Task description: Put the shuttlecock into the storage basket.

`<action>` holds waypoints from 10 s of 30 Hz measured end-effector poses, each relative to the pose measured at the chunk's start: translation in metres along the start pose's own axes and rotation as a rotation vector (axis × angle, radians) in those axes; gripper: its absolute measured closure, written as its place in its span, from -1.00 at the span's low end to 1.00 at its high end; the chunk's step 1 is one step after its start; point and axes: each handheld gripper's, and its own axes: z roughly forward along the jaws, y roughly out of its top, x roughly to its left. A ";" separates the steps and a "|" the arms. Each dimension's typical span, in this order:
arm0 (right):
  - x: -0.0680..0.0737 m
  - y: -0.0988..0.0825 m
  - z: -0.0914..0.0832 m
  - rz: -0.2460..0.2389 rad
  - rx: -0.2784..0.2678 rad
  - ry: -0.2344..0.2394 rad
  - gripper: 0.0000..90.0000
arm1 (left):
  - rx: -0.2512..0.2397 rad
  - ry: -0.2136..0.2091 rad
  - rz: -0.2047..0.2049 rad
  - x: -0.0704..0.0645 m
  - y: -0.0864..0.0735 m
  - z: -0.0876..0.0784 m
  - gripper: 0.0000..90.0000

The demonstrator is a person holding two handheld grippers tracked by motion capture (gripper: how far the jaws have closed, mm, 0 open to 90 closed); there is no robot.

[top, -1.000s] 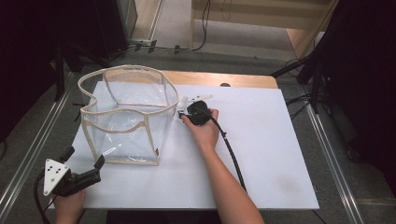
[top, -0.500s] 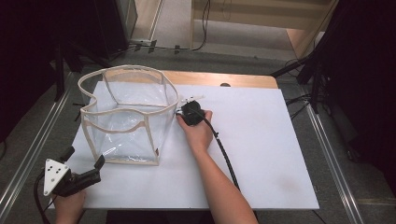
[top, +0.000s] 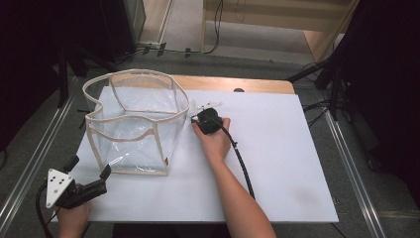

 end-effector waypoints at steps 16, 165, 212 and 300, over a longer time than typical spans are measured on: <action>-0.011 0.003 -0.037 -0.006 -0.077 0.005 0.41 | 0.000 0.000 0.000 0.000 0.000 0.000 -1.00; 0.032 0.025 -0.163 -0.168 -0.370 0.194 -1.00 | 0.001 -0.002 0.008 -0.001 0.000 0.001 -1.00; -0.033 -0.065 -0.190 -0.098 -0.364 0.072 -1.00 | 0.006 0.005 0.016 -0.001 0.000 0.001 -1.00; -0.116 -0.200 -0.239 0.042 -0.308 -0.070 -1.00 | 0.009 0.005 0.032 -0.004 0.000 0.001 -1.00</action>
